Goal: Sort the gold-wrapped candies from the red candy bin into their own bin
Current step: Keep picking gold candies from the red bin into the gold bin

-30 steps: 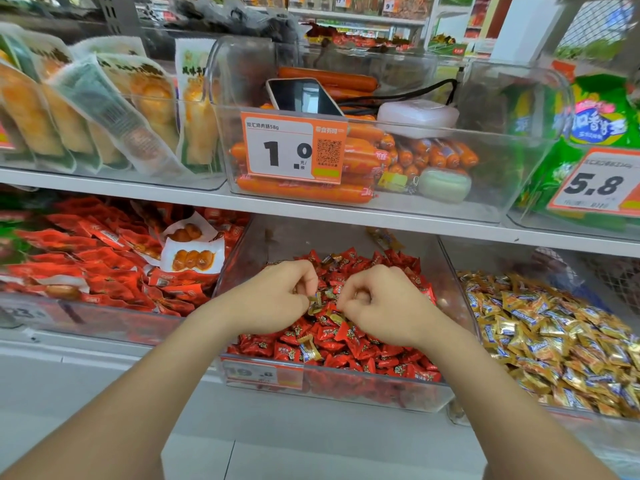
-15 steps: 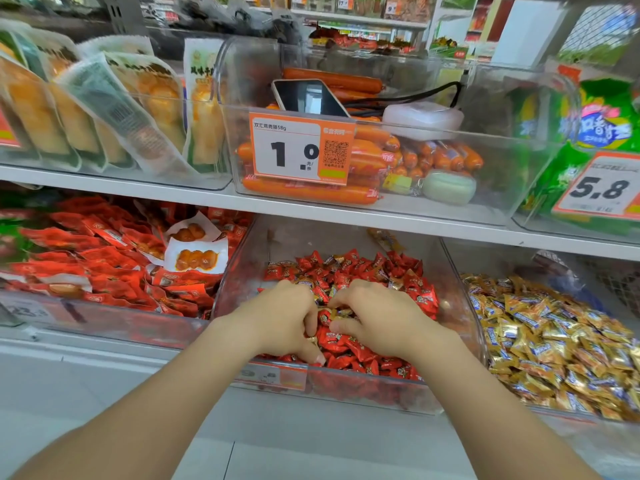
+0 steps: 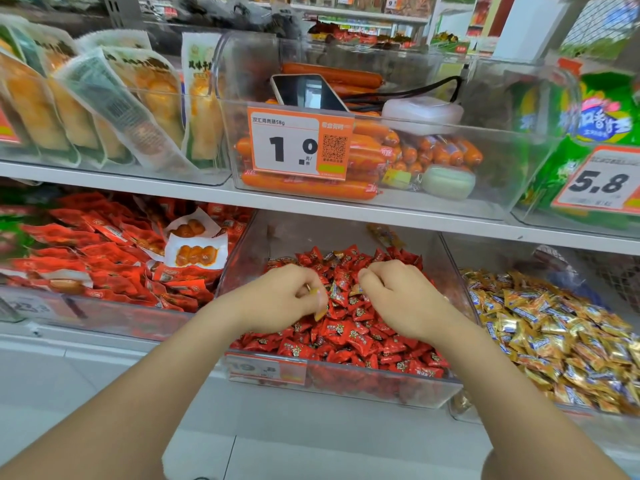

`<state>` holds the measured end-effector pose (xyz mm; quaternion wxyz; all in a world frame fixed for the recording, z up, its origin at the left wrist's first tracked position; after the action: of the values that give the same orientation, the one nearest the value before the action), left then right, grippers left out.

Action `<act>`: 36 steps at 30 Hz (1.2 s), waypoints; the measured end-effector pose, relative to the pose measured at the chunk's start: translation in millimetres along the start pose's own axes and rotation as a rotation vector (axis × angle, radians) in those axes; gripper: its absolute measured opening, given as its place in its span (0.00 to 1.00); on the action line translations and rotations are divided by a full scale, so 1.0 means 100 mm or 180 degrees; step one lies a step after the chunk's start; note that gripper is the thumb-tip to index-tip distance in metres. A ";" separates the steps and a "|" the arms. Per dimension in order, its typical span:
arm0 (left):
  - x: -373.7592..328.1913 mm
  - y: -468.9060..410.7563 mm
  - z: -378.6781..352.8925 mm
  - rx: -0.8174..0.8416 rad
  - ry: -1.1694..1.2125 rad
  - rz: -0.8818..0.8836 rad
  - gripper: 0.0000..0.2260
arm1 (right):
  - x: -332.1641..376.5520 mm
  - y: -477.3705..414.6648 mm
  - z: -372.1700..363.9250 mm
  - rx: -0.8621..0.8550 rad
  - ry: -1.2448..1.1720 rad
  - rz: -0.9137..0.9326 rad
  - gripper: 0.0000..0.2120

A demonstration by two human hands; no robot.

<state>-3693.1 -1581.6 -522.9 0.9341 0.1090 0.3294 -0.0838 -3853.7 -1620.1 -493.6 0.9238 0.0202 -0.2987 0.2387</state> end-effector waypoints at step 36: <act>0.45 -0.05 0.17 -0.0335 -0.1200 0.0535 0.10 | 0.08 -0.28 -0.49 0.0898 0.0505 0.0243 0.10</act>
<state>-3649.3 -1595.0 -539.6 0.9873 0.0695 0.1424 -0.0072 -3808.8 -1632.7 -526.0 0.9227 0.1194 -0.1888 0.3140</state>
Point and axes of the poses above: each hand's wrist, its own y-axis away from the middle knuckle, its own z-axis out of the back of the hand, x = y × z, the point moved 10 cm from there along -y, towards the middle knuckle, and after that the axes turned 3 degrees about -y, right-handed, at the moved point
